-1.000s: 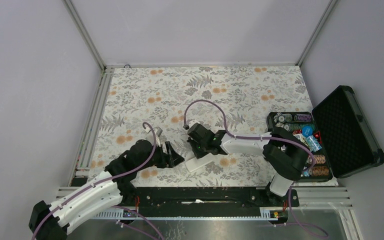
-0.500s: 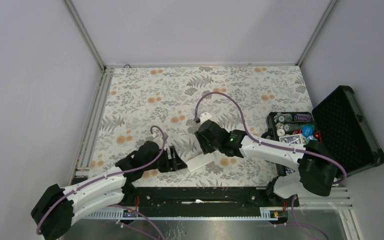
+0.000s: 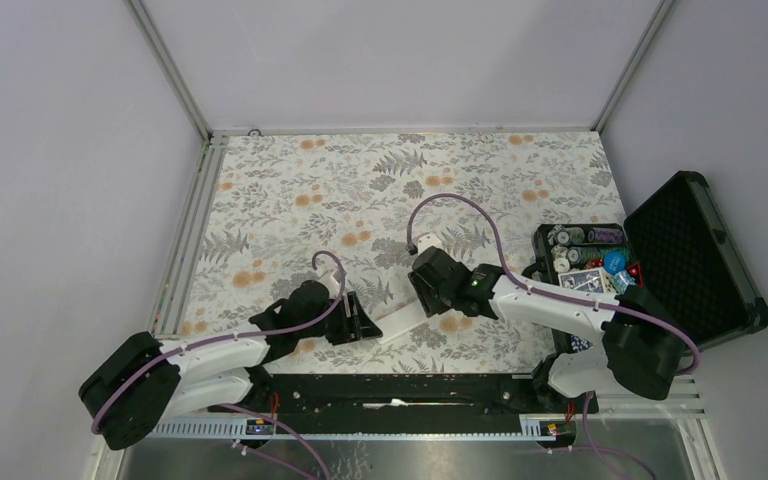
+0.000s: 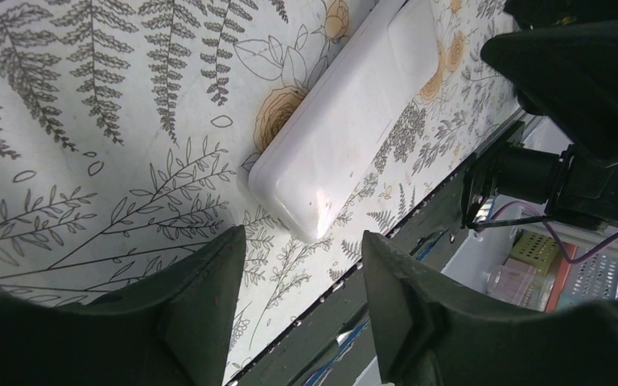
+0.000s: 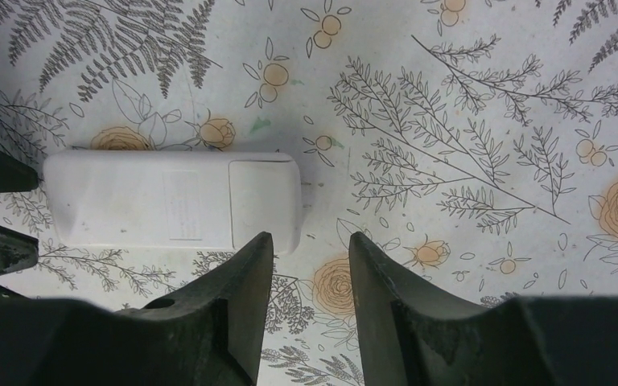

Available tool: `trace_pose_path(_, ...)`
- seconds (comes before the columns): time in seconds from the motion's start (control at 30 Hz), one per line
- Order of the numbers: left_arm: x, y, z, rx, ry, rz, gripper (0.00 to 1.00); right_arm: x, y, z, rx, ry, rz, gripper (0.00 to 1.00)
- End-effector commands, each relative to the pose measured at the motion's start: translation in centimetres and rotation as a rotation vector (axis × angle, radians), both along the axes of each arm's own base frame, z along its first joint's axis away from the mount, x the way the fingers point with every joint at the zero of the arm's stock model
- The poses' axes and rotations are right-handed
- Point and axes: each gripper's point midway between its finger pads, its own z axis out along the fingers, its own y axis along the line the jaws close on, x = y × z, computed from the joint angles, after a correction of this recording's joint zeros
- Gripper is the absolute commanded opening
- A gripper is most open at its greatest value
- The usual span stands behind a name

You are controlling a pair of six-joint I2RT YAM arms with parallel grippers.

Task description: Load the batteries into the remote control

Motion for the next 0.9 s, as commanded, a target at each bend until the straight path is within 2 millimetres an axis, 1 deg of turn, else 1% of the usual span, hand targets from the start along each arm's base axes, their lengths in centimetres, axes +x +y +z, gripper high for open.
trace_pose_path(0.0,0.8,-1.1,1.1,-0.066,-0.032,0.006,0.55,-0.4,-0.2,-0.3,0.023,0.034,0.011,0.46)
trace_pose_path(0.4,0.8,-1.2,0.2,-0.053,-0.013,0.009,0.47,-0.3,0.6,-1.3,0.097,0.097,0.027,0.45)
trace_pose_path(0.73,0.8,-1.0,-0.3,-0.037,-0.011,0.008,0.42,-0.2,0.9,-2.7,0.093,0.14,0.031,0.42)
trace_pose_path(0.87,0.8,-1.0,-0.4,-0.034,-0.014,0.004,0.41,-0.3,1.0,-3.3,0.089,0.158,0.039,0.39)
